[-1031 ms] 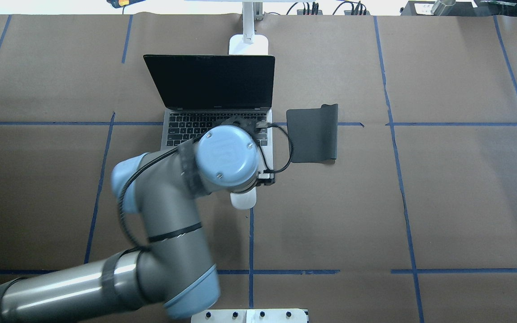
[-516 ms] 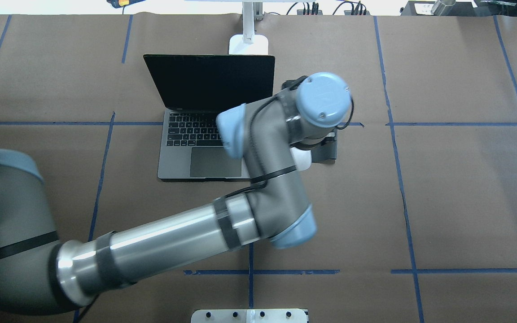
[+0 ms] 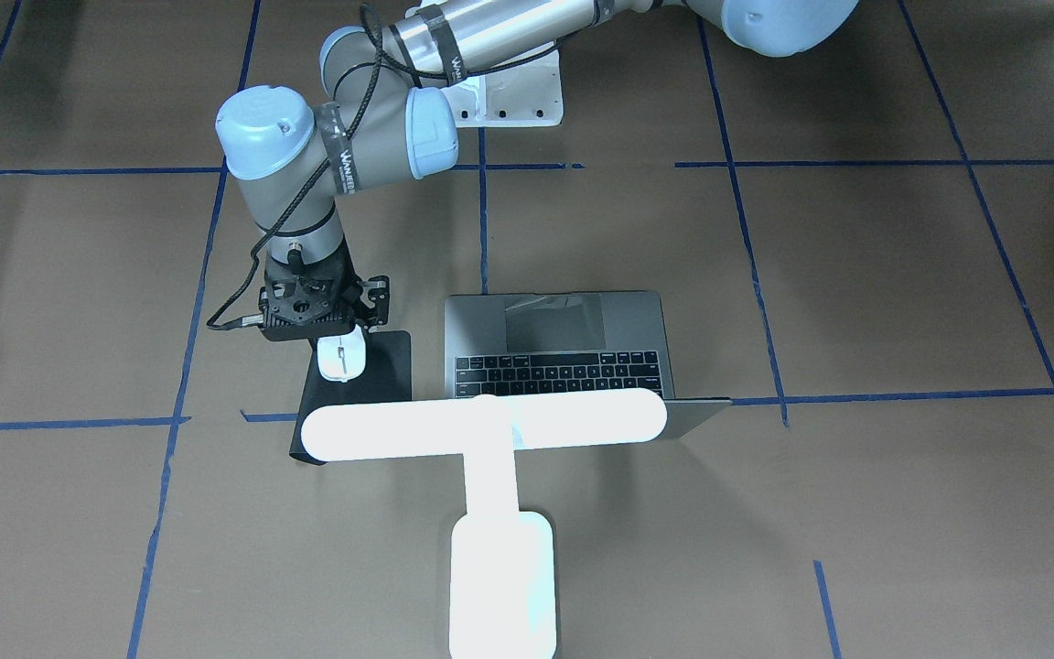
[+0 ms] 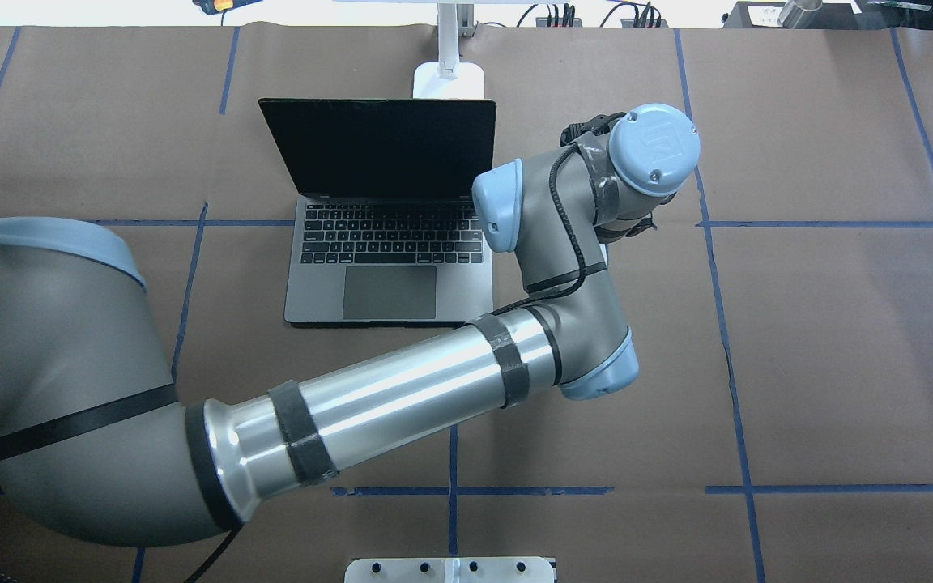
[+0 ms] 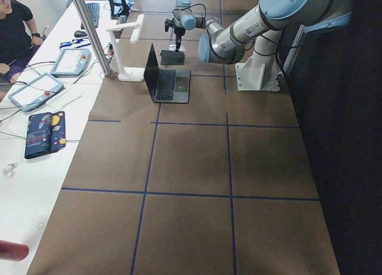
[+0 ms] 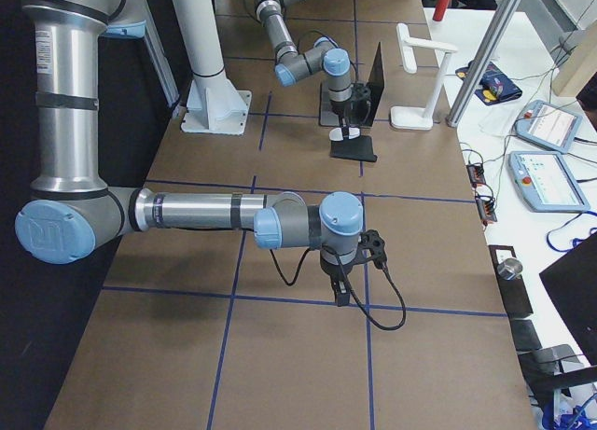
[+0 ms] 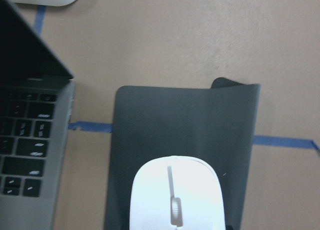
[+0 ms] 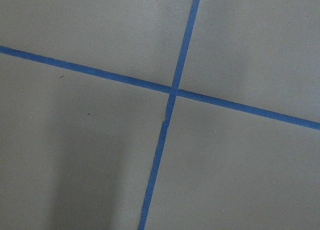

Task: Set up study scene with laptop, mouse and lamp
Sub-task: 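Carry the white mouse with the left gripper over the mouse pad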

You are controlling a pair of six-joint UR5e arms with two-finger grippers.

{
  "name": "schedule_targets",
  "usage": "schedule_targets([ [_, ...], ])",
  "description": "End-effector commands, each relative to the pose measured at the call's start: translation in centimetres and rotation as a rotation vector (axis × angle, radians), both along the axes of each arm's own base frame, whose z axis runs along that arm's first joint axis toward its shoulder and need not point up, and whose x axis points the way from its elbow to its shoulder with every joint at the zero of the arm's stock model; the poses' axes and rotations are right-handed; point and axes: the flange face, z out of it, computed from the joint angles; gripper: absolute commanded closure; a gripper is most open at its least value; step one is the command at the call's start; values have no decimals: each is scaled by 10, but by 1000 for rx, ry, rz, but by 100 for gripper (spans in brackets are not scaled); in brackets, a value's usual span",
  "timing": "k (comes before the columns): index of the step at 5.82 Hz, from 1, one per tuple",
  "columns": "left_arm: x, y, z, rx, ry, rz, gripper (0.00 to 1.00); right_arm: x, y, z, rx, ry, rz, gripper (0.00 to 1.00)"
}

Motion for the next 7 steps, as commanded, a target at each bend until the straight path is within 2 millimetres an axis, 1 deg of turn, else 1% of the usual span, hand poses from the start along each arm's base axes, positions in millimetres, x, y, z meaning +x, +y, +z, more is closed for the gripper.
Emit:
schedule_targets([
  [1, 21, -6, -5, -34, 24, -39, 61, 0, 3, 0, -2, -6, 0, 0],
  [2, 31, -2, 7, -20, 21, -45, 56, 0, 2, 0, 0, -6, 0, 0],
  [3, 44, 13, 11, -12, 17, -37, 49, 0, 2, 0, 0, -6, 0, 0],
  [4, 44, 15, 12, -12, 17, -35, 28, 0, 2, -1, 3, -6, 0, 0],
  [5, 49, 22, 10, -10, 19, -25, 15, 0, 2, -2, 6, -6, -1, 0],
  [6, 48, 23, 7, -8, 24, -21, 12, 0, 2, -5, 11, -7, 1, 0],
  [7, 41, 21, -7, 27, 42, 6, 0, 0, 2, -6, 13, -5, 1, 0],
])
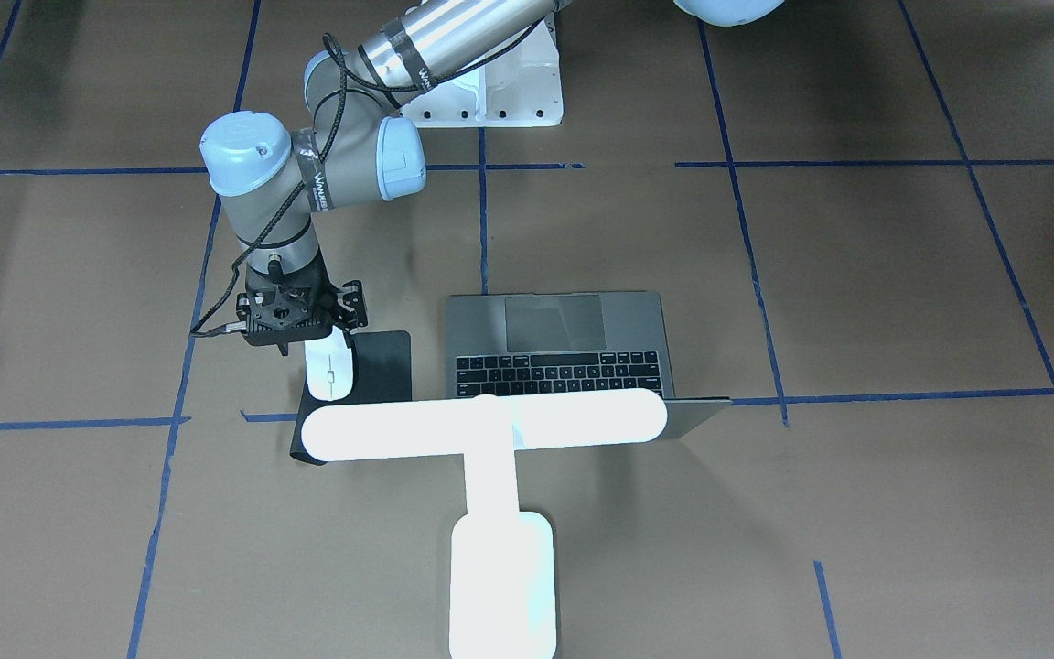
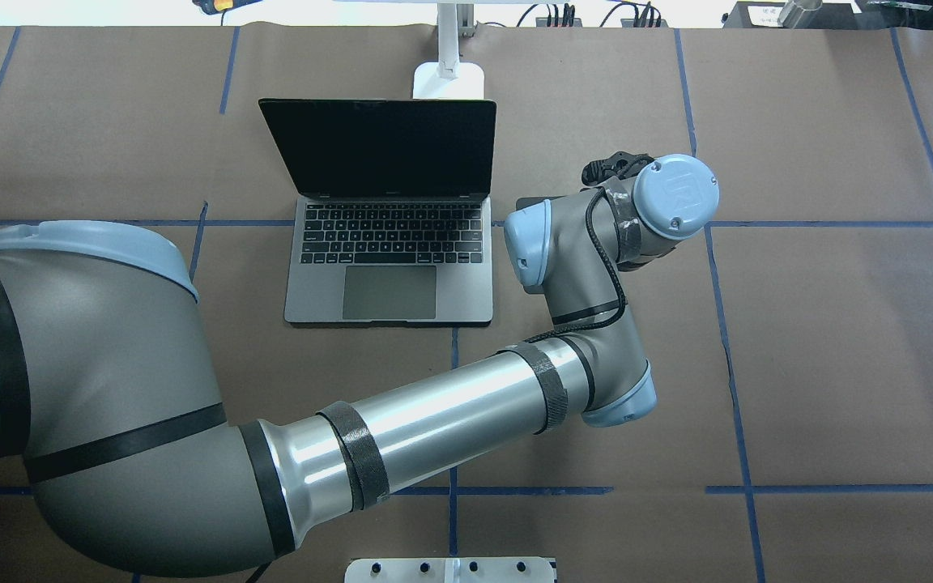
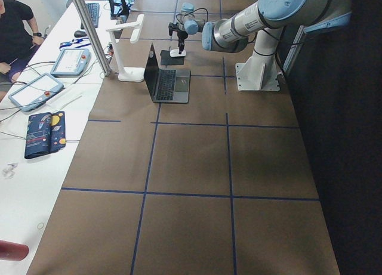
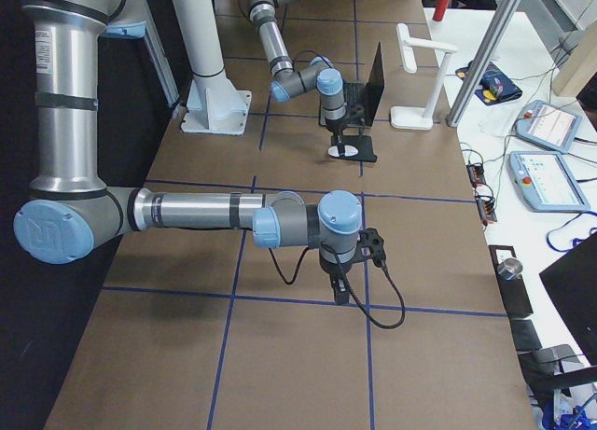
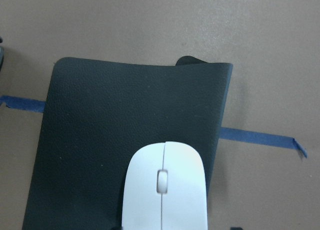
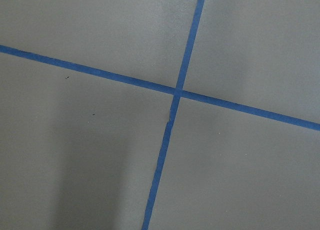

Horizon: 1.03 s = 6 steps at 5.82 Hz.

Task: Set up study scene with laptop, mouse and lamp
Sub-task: 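Lower the mouse onto the pad, release, and withdraw the left arm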

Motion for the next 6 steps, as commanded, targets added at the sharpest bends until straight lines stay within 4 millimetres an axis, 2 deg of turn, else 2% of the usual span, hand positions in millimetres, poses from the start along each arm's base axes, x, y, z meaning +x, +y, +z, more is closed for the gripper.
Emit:
schedule_targets([
  [1, -21, -11, -25, -1, 52, 71, 0, 0, -2, -2, 6, 4, 1, 0],
  [3, -45, -16, -36, -5, -7, 134, 0, 0, -2, -2, 7, 7, 0, 0],
  [4, -66, -8, -17, 13, -14, 148, 0, 1, 0, 0, 2, 7, 0, 0],
  [5, -98, 6, 27, 52, -6, 170, 0, 0, 3, 7, -33, 2, 20, 0],
  [6, -136, 14, 53, 88, -54, 211, 0, 0, 5, 9, -82, -2, 69, 0],
])
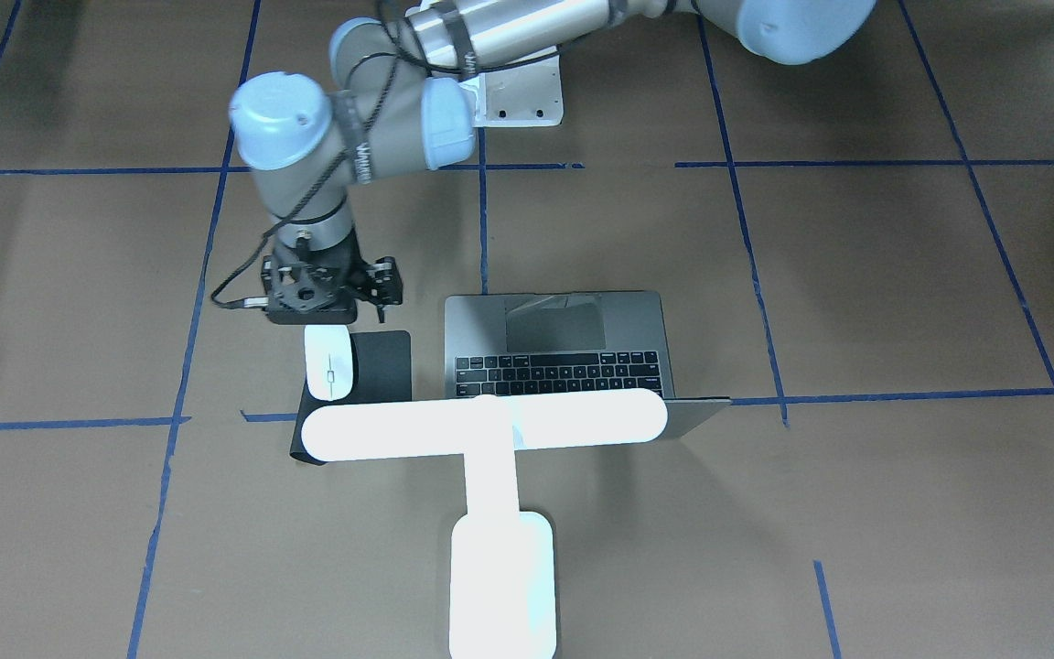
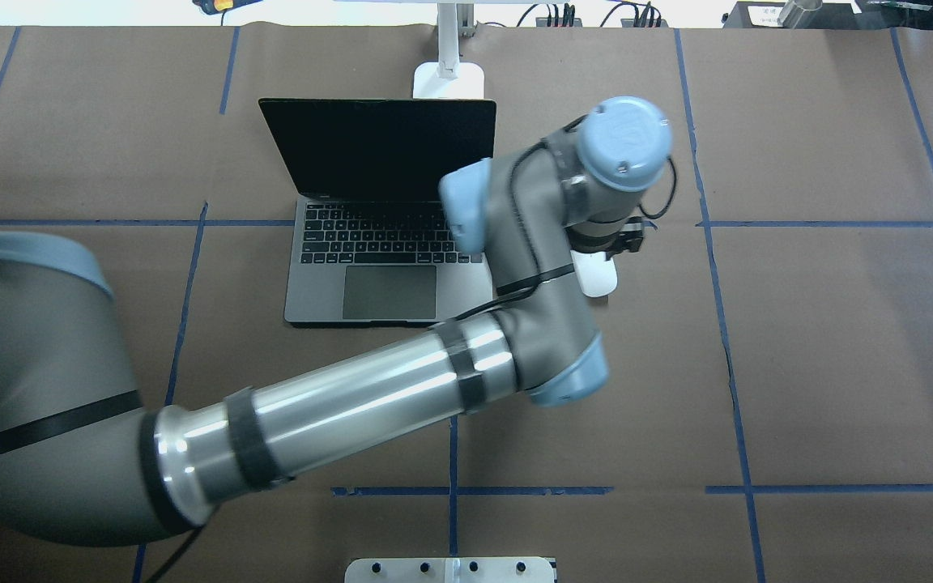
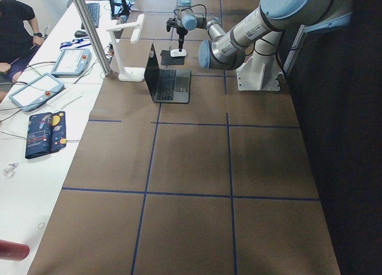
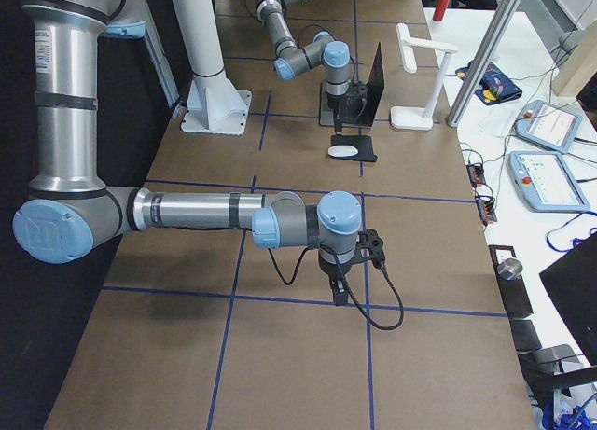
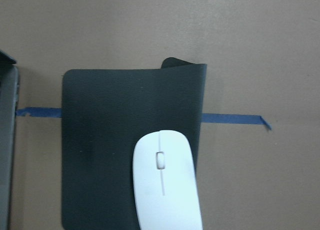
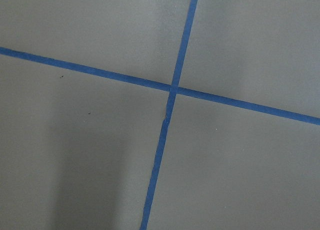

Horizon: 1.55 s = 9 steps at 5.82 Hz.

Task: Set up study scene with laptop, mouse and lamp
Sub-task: 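Lower the mouse onto the pad, release, and withdraw the left arm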

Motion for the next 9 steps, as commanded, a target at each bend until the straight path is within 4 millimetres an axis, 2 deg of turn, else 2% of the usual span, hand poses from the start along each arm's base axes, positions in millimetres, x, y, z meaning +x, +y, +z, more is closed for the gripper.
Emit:
schedule_targets([
  [1, -82, 19, 61, 89, -50, 71, 0, 0, 8, 6, -60, -4, 52, 0],
  [2, -129, 23, 103, 120, -51, 121, 0, 0, 8, 5, -54, -4, 52, 0],
  [3, -182, 19, 151, 138, -50, 172, 0, 0, 8, 4, -52, -6, 53, 0],
  [4, -236, 18, 189, 212, -69, 218, 0, 0, 9, 9, -45, -1, 43, 0],
  [5, -285, 1, 216, 281, -92, 272, 0, 0, 9, 4, -44, -3, 51, 0],
  [6, -353, -20, 268, 299, -94, 344, 0, 0, 9, 4, -46, -3, 54, 0],
  [7, -417, -41, 311, 280, -92, 364, 0, 0, 8, 6, -49, -3, 54, 0],
  [8, -485, -50, 360, 276, -97, 378, 0, 0, 9, 6, -51, -3, 54, 0],
  [9, -543, -44, 410, 260, -84, 400, 0, 0, 9, 6, -51, -3, 52, 0],
])
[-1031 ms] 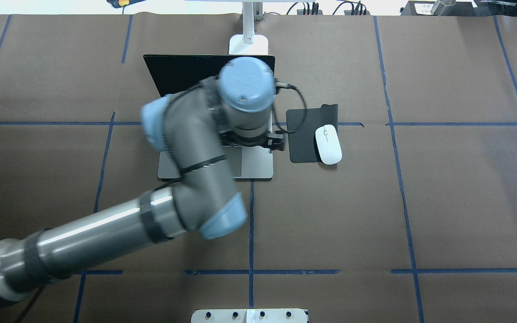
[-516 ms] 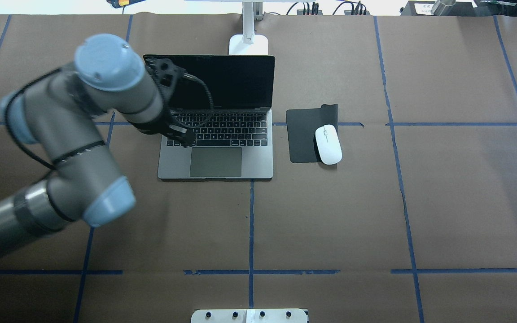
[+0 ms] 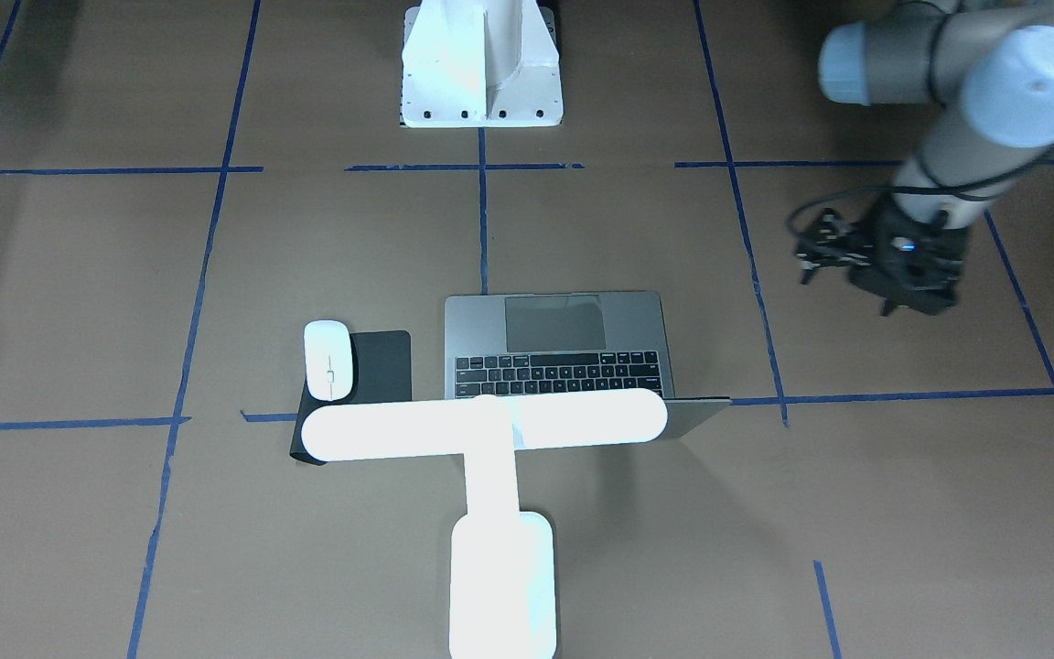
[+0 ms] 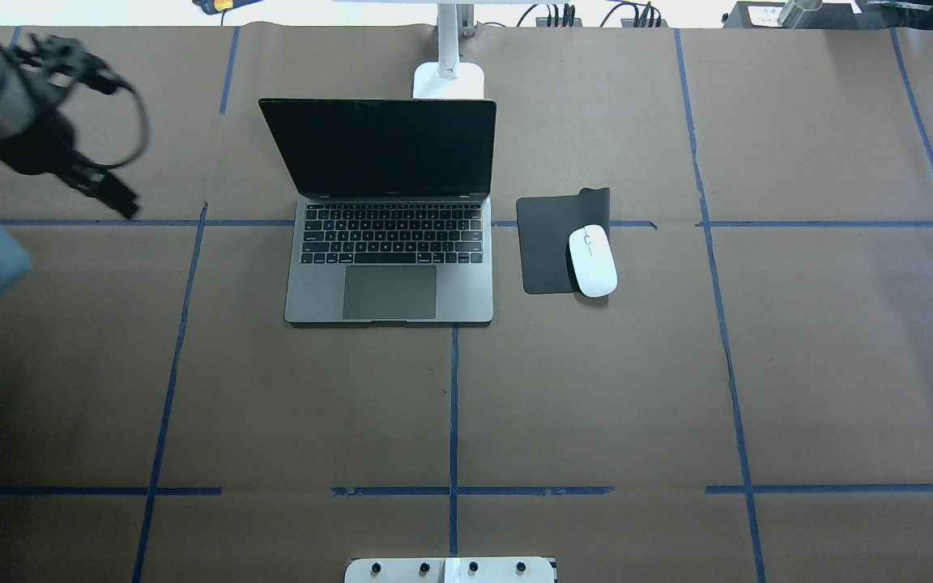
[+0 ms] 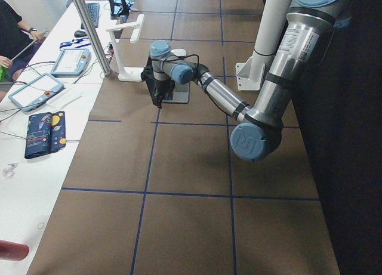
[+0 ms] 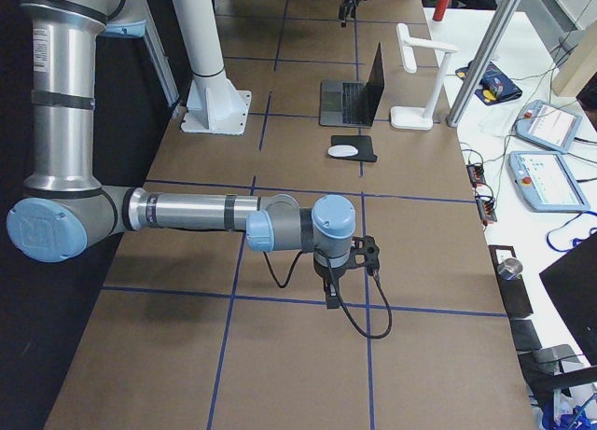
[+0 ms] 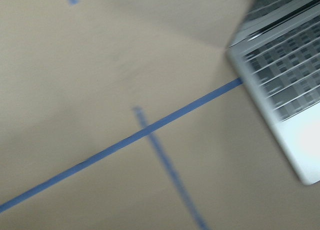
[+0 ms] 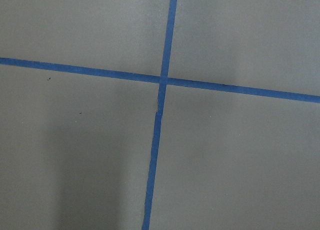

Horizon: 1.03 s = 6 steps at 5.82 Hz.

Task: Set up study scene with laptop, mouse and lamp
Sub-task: 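Lower the mouse onto the pad, release, and withdraw the left arm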

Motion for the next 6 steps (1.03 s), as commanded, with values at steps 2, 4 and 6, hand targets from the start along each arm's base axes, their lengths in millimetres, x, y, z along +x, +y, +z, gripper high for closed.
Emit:
schedule_targets([
  [2, -170, 38, 128, -86, 33, -49, 0, 0, 1, -1, 3, -2, -1, 0],
  [4, -228, 112, 224, -276, -1, -155, 0, 0, 4, 1, -3, -3, -1, 0],
  [6, -277, 137, 256, -329, 1, -269, 0, 0, 4, 2, -5, -3, 0, 0],
])
